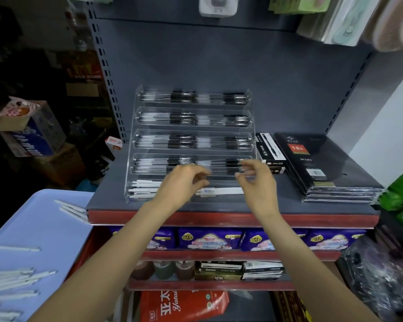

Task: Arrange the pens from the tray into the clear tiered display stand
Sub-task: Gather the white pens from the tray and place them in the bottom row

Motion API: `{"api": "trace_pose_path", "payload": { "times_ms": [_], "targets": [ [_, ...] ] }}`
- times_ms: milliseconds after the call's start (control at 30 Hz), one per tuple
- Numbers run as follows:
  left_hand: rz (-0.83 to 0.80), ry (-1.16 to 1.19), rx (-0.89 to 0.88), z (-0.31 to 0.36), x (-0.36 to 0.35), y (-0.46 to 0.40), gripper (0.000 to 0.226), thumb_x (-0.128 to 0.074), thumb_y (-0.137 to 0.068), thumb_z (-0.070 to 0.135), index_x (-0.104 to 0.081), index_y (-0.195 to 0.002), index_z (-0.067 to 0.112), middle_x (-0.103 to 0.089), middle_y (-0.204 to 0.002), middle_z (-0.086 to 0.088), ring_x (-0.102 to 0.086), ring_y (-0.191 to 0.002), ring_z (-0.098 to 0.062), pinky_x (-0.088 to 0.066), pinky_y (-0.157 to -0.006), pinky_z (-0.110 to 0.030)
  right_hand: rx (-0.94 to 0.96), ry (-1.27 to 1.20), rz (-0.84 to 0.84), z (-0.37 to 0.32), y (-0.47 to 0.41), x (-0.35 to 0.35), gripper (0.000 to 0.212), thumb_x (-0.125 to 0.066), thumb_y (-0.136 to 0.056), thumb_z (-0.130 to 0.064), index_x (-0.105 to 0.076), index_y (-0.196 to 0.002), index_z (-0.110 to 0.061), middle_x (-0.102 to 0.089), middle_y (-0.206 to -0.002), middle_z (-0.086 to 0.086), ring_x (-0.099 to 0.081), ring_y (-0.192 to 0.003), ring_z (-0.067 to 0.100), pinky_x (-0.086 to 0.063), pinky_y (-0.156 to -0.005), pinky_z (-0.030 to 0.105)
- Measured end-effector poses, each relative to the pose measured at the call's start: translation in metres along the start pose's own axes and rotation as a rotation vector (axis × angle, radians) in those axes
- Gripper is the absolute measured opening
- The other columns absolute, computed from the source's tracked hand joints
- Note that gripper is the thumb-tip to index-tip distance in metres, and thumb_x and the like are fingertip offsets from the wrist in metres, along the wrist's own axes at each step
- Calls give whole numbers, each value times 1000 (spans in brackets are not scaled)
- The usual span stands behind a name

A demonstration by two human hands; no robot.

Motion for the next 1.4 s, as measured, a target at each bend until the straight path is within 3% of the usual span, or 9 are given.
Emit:
{"api": "trace_pose_path", "payload": {
  "times_ms": [233,433,567,667,767,933,1033,1167,1400],
  "targets": [
    [373,12,134,-82,95,77,9,-65,-85,18,-64,-94,19,-61,-79,10,-60,-75,-13,-53,-73,-37,118,-119,-284,-99,36,-111,15,-58,-88,-7,-64,-101,-11,-65,-94,2,-58,-78,9,-41,-67,2],
    [411,0,430,-218,161,170,7,-62,-88,22,-64,-94,21,-61,-80,10,-60,-76,-15,-53,-70,-37,195,-90,-468,-180,94,-249,19,-53,-92,-9,-63,-108,-12,-61,-109,5,-53,-85,9,-40,-69,6],
    [329,-13,577,-309,177,225,10,-61,-87,16,-66,-96,18,-67,-86,0,-61,-75,-17,-49,-71,-31,176,-65,-612,-199,138,-347,25,-50,-90,-5,-62,-112,-8,-59,-116,9,-54,-88,12,-37,-76,14],
    [157,-55,621,-366,171,259,19,-55,-92,14,-63,-109,12,-66,-105,-8,-62,-96,-24,-45,-78,-30,117,35,-732,-185,168,-415,29,-51,-93,-10,-59,-121,-11,-54,-128,8,-57,-109,20,-42,-92,25],
    [-46,-82,589,-404,155,283,28,-52,-93,10,-60,-120,8,-59,-123,-13,-55,-113,-30,-43,-91,-34,68,183,-860,-159,194,-466,38,-51,-96,-15,-49,-134,-12,-46,-139,10,-47,-126,24,-35,-104,32],
    [-313,-200,569,-450,127,307,29,-54,-93,14,-58,-121,17,-53,-123,-10,-49,-116,-31,-42,-97,-40,100,377,-959,-133,215,-515,47,-50,-96,-14,-39,-141,-12,-41,-143,14,-39,-133,29,-29,-110,35],
    [-272,-233,559,-458,127,305,23,-54,-90,14,-62,-112,17,-54,-116,-8,-49,-113,-28,-42,-93,-37,155,478,-912,-134,215,-530,41,-50,-95,-14,-46,-136,-14,-44,-133,13,-41,-125,29,-36,-104,37],
    [-278,-286,521,-463,125,295,19,-49,-92,13,-59,-106,20,-54,-111,-3,-44,-113,-24,-30,-83,-31,144,619,-840,-134,211,-538,19,-50,-95,-13,-53,-113,-9,-50,-115,12,-44,-113,28,-44,-79,38],
    [-272,-214,537,-471,123,285,10,-52,-93,20,-57,-102,18,-54,-111,-5,-43,-113,-25,-31,-87,-36,49,626,-900,-113,200,-519,19,-44,-97,-14,-55,-107,-2,-57,-111,19,-55,-103,34,-47,-84,41]
  ]
}}
Point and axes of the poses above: each hand's wrist, its own y-axis away from the middle knuckle, its own x-axis out of the back of the hand, z = x × y, the point moved 6 cm from there along -y, towards the middle knuckle
